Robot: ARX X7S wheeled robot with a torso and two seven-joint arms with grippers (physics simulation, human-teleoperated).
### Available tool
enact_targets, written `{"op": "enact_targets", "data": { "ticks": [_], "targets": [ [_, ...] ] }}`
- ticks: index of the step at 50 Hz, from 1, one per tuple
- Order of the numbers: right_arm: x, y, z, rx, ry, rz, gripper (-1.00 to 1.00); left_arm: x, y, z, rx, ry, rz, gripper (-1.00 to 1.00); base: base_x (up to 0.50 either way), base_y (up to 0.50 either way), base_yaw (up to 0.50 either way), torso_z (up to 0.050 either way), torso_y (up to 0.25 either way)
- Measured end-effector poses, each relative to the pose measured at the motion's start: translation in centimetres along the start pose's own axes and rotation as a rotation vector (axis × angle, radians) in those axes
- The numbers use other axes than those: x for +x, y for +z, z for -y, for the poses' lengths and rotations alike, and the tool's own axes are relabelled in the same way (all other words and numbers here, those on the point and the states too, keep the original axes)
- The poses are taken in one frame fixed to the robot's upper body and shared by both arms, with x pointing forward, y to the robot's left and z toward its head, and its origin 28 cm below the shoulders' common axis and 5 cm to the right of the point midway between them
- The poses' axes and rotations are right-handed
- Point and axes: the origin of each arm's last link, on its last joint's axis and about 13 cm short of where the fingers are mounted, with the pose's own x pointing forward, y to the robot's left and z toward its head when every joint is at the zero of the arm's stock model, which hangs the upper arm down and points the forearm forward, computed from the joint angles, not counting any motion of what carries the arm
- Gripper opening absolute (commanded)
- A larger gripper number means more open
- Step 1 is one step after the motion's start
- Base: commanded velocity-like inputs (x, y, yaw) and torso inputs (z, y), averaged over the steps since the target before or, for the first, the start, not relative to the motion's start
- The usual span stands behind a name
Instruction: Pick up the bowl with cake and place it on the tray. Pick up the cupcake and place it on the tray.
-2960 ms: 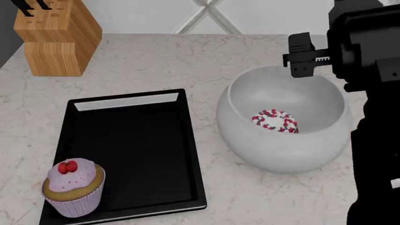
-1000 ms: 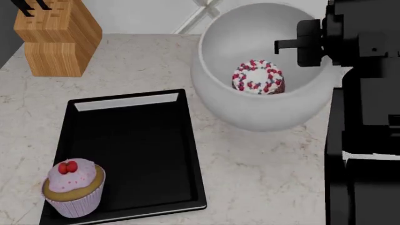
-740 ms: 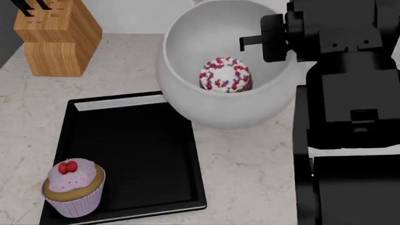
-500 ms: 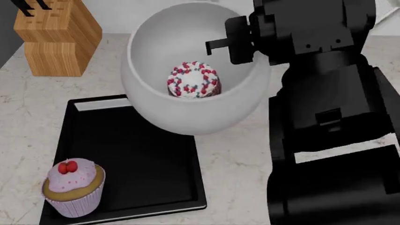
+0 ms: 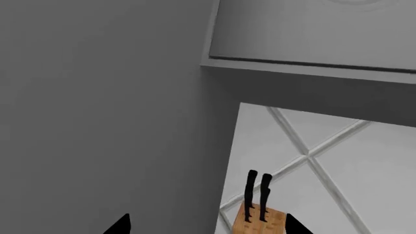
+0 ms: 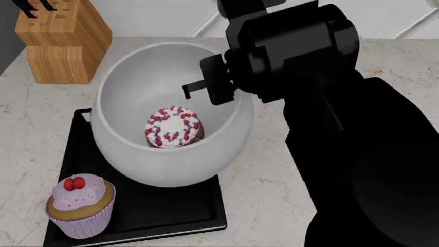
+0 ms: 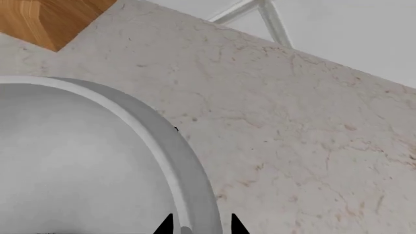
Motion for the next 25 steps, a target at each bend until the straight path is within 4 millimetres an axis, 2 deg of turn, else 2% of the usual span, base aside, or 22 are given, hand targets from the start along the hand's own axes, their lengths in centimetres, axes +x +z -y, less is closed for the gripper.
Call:
{"op": "enact_targets", "data": {
  "ticks": [20,21,25],
  "targets": [
    [1.1,-1.3,-0.9,-0.048,0.004,-0.034,-1.0,-2.6,0.0,-1.4,0.031,0.04,-0.036,1.0,0.0,0.0,0.0,0.001,0.001],
    [1.1,-1.3,-0.9,-0.049,0.004,-0.034,1.0,-2.7,0.0,-1.4,0.032,0.04,-0.037,1.0,0.0,0.0,0.0,0.0,0.0],
    [1.2,-1.3,-1.3,-0.045,0.03,-0.029,1.0,-2.8,0.0,-1.5,0.033,0.041,-0.042,1.0,0.0,0.0,0.0,0.0,0.0]
  ]
}}
